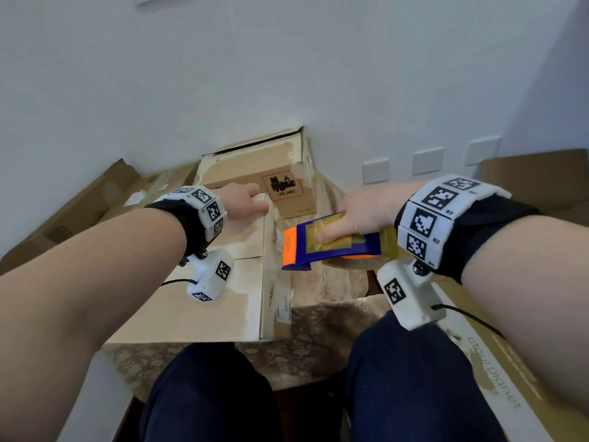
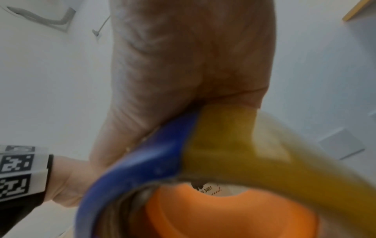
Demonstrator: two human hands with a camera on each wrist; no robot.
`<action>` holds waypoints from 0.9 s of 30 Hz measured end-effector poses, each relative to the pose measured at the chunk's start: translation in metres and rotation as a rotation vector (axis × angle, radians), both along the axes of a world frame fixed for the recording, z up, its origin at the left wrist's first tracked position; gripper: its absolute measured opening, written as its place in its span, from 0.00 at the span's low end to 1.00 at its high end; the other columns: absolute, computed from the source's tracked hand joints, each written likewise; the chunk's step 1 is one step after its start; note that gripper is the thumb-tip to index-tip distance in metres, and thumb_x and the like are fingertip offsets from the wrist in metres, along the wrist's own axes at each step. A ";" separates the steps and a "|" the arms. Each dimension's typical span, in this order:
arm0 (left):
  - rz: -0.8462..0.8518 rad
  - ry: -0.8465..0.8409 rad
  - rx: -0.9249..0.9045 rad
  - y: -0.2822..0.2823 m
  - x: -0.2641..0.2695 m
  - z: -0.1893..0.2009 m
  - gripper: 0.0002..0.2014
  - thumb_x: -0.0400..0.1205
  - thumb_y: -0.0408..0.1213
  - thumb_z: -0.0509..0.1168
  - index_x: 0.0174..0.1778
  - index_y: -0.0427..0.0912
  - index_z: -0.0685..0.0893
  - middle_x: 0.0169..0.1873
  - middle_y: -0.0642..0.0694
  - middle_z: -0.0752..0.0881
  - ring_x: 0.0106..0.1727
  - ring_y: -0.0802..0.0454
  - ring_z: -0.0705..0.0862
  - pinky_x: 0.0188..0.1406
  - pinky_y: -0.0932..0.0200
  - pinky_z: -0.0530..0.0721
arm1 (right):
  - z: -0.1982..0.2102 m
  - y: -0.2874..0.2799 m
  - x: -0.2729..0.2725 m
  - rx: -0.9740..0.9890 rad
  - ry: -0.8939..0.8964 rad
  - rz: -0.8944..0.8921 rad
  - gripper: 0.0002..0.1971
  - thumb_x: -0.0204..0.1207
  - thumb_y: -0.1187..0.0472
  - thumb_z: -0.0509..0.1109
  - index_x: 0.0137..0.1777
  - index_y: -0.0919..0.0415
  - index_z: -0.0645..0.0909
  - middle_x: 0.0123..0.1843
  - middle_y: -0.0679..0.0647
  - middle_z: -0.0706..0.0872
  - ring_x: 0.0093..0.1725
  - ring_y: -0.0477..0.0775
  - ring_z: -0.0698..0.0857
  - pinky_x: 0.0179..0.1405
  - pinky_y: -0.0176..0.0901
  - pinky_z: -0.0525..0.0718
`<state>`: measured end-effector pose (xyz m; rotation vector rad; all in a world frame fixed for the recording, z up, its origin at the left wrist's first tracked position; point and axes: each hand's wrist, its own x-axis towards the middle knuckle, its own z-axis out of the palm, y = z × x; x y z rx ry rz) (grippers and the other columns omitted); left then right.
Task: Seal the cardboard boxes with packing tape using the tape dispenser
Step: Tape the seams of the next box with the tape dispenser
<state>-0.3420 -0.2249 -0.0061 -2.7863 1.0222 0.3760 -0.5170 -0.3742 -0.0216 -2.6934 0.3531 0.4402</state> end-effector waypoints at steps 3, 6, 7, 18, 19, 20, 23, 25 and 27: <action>0.004 -0.007 0.000 0.000 0.001 -0.001 0.10 0.84 0.49 0.59 0.53 0.46 0.71 0.47 0.43 0.77 0.50 0.45 0.76 0.44 0.56 0.69 | -0.005 0.005 0.011 -0.018 0.019 0.001 0.31 0.69 0.28 0.63 0.46 0.58 0.85 0.44 0.55 0.88 0.43 0.55 0.85 0.50 0.47 0.81; 0.016 -0.006 -0.006 0.001 0.004 -0.003 0.11 0.84 0.50 0.58 0.54 0.46 0.72 0.48 0.43 0.78 0.50 0.44 0.77 0.44 0.56 0.70 | 0.000 0.001 0.009 0.007 0.019 -0.021 0.33 0.70 0.29 0.63 0.51 0.61 0.86 0.47 0.57 0.89 0.44 0.56 0.85 0.52 0.47 0.80; 0.022 -0.007 -0.006 0.002 0.005 -0.004 0.11 0.84 0.50 0.58 0.54 0.46 0.72 0.49 0.42 0.78 0.51 0.44 0.77 0.44 0.55 0.71 | 0.001 0.000 0.008 0.015 0.014 -0.024 0.33 0.70 0.29 0.63 0.51 0.61 0.86 0.48 0.57 0.89 0.44 0.56 0.84 0.52 0.47 0.80; 0.057 -0.005 0.020 0.006 0.005 -0.006 0.20 0.79 0.58 0.61 0.60 0.51 0.71 0.55 0.42 0.71 0.54 0.41 0.75 0.53 0.50 0.73 | 0.008 0.037 0.029 -0.061 0.031 -0.031 0.29 0.72 0.31 0.64 0.40 0.60 0.81 0.38 0.55 0.83 0.40 0.57 0.82 0.50 0.48 0.79; 0.053 -0.002 0.020 0.006 0.005 -0.006 0.22 0.79 0.58 0.62 0.64 0.51 0.71 0.55 0.42 0.70 0.55 0.41 0.74 0.54 0.50 0.73 | 0.011 0.040 0.032 -0.068 0.023 -0.028 0.27 0.73 0.32 0.64 0.37 0.59 0.79 0.35 0.54 0.81 0.38 0.57 0.80 0.48 0.47 0.78; 0.052 0.006 0.024 0.007 0.006 -0.007 0.25 0.78 0.59 0.62 0.67 0.52 0.70 0.57 0.43 0.70 0.57 0.41 0.74 0.56 0.49 0.73 | 0.014 0.044 0.035 -0.070 0.013 -0.028 0.26 0.73 0.33 0.64 0.35 0.59 0.78 0.34 0.54 0.80 0.37 0.56 0.79 0.47 0.47 0.77; 0.051 0.053 0.043 0.010 0.008 -0.007 0.38 0.72 0.63 0.68 0.77 0.57 0.63 0.65 0.44 0.71 0.64 0.42 0.74 0.66 0.44 0.74 | 0.023 0.052 0.042 -0.077 -0.028 -0.035 0.23 0.74 0.37 0.67 0.33 0.58 0.77 0.31 0.53 0.79 0.34 0.54 0.77 0.42 0.45 0.76; 0.027 0.096 0.040 0.011 0.009 -0.007 0.46 0.70 0.61 0.72 0.81 0.56 0.57 0.70 0.43 0.70 0.67 0.42 0.74 0.68 0.43 0.75 | 0.028 0.057 0.046 -0.083 -0.012 -0.046 0.21 0.74 0.39 0.69 0.35 0.58 0.78 0.33 0.53 0.80 0.34 0.52 0.77 0.42 0.44 0.76; 0.010 0.101 0.065 0.011 0.010 -0.008 0.53 0.69 0.60 0.74 0.84 0.54 0.49 0.73 0.43 0.69 0.70 0.42 0.72 0.71 0.43 0.73 | 0.031 0.058 0.048 -0.075 0.008 -0.070 0.20 0.74 0.40 0.70 0.40 0.59 0.81 0.35 0.53 0.82 0.36 0.52 0.78 0.42 0.44 0.76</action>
